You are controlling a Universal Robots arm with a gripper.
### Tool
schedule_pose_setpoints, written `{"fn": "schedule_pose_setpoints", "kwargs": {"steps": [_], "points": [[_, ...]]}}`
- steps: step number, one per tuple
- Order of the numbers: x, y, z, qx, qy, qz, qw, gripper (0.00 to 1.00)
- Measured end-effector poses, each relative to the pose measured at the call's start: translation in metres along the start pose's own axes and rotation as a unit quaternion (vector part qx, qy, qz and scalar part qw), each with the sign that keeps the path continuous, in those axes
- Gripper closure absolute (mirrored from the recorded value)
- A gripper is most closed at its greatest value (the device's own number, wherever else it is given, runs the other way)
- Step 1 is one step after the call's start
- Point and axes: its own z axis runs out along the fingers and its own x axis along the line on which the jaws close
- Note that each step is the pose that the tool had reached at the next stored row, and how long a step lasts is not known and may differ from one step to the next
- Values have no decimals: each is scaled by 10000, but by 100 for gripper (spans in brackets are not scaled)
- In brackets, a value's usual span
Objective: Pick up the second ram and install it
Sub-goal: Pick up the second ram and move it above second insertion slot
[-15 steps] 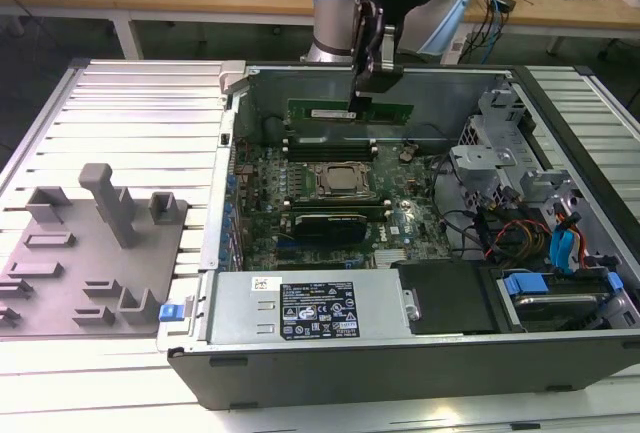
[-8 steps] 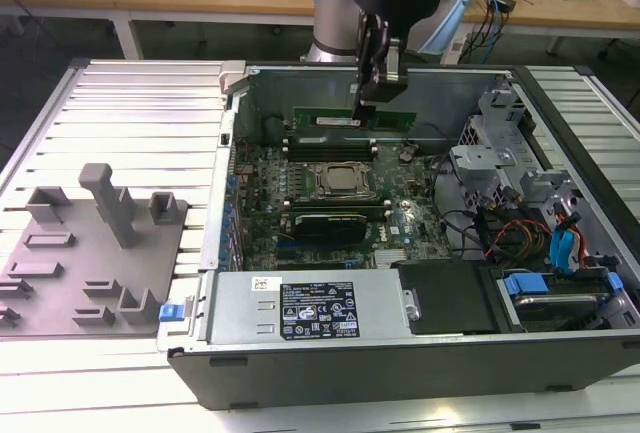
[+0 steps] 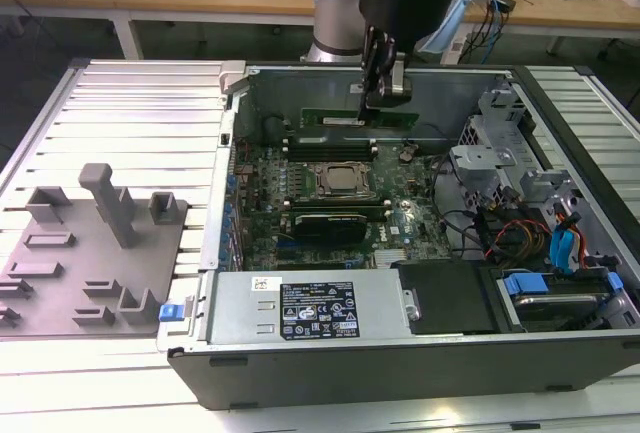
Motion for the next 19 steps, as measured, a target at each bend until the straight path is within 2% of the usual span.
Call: {"fn": "schedule_pose_setpoints", "kwargs": {"steps": [8,12,15,19], "points": [[10,-68,84,-1,-1,0,10000,88],[20,-125,171,-2,-1,0,10000,88],[25,-141,214,-3,-2,1,10000,88],[26,-142,221,-3,-4,0,10000,88]]}}
